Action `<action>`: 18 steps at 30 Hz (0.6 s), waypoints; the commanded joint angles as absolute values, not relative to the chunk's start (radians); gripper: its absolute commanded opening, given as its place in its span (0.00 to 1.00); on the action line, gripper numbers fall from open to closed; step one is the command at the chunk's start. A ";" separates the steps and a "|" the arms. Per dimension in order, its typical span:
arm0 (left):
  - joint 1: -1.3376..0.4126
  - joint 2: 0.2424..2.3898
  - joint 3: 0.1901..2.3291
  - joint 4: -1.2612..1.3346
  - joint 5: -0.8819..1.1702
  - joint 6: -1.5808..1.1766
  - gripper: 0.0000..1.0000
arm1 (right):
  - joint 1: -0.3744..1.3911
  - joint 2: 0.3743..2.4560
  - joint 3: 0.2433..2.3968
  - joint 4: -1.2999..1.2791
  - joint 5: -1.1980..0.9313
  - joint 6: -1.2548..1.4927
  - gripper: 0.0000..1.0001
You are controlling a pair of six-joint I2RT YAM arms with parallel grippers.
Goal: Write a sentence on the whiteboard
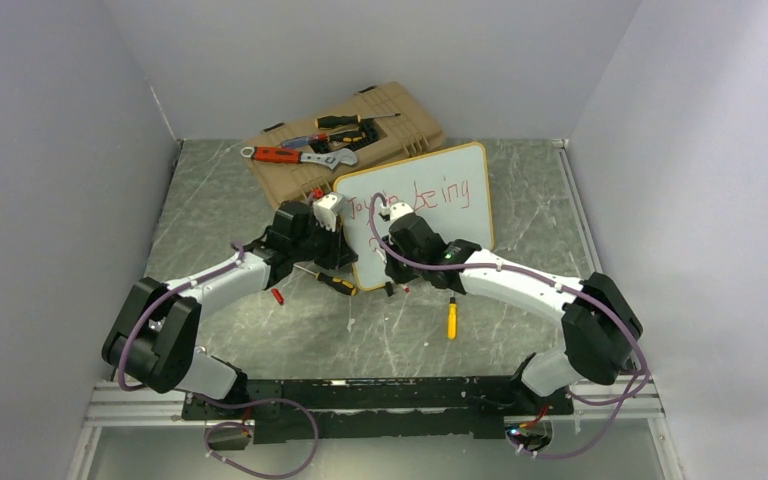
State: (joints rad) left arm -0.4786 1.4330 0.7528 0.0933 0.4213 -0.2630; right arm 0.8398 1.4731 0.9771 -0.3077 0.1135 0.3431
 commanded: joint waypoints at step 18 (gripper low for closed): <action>-0.485 1.408 0.770 0.043 0.385 -0.208 0.08 | 0.835 1.464 1.026 -0.268 0.182 0.330 0.00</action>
State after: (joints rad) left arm -0.4797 1.4322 0.7540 0.0917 0.4206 -0.2558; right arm 0.8398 1.4731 1.0145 -0.3012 0.1558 0.3321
